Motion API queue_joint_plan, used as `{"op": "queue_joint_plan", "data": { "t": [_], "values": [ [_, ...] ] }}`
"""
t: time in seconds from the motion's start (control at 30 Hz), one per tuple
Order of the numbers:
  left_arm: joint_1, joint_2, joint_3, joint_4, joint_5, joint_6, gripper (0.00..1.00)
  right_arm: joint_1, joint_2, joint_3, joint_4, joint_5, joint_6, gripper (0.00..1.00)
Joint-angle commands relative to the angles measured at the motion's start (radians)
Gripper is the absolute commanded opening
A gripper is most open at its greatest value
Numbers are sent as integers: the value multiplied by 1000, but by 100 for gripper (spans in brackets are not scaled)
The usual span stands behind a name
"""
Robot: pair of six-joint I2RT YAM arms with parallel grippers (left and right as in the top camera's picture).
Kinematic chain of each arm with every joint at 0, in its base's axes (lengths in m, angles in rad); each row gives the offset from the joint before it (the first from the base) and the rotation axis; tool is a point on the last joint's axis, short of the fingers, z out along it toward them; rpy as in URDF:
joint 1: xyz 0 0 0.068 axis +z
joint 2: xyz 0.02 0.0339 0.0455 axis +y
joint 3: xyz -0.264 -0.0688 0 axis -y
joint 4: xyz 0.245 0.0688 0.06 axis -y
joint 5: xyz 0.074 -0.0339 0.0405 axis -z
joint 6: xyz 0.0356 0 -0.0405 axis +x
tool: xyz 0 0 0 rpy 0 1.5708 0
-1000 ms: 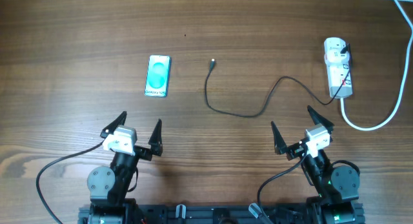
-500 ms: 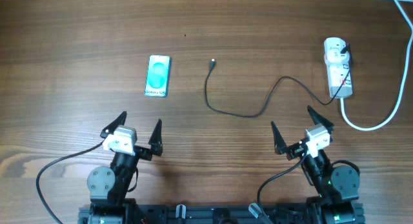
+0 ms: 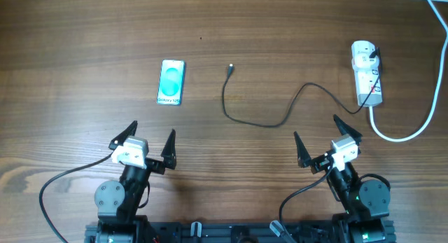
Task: Plug charger to phone and switch on socket
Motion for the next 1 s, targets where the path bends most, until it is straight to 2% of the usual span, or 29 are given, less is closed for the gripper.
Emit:
{"op": "queue_joint_plan", "data": {
  "t": [0.0, 0.77, 0.97],
  "values": [
    [1, -8, -10, 4, -13, 9, 100, -4, -10, -3, 5, 2, -2, 100],
    [1, -8, -10, 4, -13, 9, 100, -4, -10, -3, 5, 2, -2, 100],
    [0, -8, -10, 50, 18, 8, 100, -4, -10, -3, 5, 2, -2, 100]
  ]
}}
